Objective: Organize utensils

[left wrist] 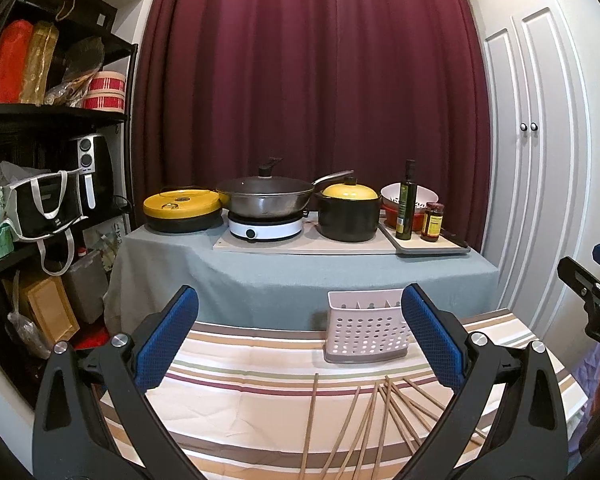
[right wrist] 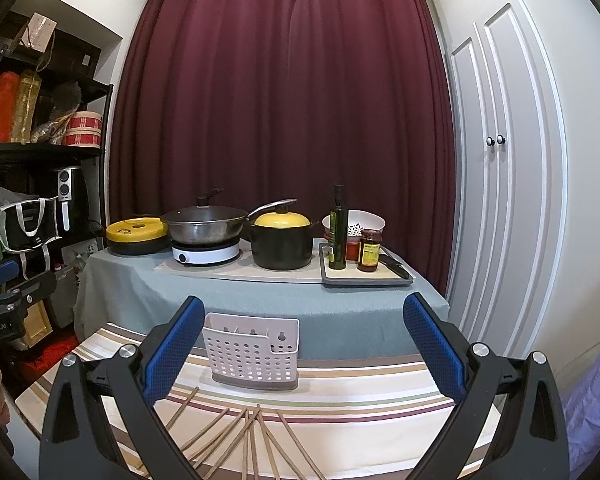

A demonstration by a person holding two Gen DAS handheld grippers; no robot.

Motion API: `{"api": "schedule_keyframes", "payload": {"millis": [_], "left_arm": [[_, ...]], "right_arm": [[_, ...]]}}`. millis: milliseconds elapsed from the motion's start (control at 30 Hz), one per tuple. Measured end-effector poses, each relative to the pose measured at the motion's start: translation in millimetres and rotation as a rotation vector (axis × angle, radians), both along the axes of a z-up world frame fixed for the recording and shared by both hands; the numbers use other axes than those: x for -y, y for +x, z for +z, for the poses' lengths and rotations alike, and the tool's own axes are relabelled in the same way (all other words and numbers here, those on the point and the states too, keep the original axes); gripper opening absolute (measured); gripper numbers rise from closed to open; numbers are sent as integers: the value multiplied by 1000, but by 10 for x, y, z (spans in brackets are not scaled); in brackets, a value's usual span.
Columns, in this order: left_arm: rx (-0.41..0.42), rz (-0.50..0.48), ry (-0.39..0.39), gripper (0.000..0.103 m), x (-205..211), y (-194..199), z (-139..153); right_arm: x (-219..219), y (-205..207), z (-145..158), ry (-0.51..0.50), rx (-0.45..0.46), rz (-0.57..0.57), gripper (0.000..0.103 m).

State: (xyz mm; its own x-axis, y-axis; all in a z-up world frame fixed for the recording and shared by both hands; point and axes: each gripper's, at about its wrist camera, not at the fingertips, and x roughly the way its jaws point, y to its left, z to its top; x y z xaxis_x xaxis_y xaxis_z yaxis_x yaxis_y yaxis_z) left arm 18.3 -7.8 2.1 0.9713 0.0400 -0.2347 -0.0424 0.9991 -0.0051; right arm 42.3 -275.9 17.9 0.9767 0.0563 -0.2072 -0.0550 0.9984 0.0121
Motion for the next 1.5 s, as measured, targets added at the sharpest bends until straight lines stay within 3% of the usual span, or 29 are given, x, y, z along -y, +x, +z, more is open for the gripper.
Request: {"api": "schedule_keyframes", "payload": {"millis": [433,1500], "left_arm": [[57,16,15,99,58,-180,122],[19,39,4,99,57,-160,70]], "right_arm": [[-20,-32,58,-7,12,12,97],[-27,-54,37,-16,8,5,97]]}}
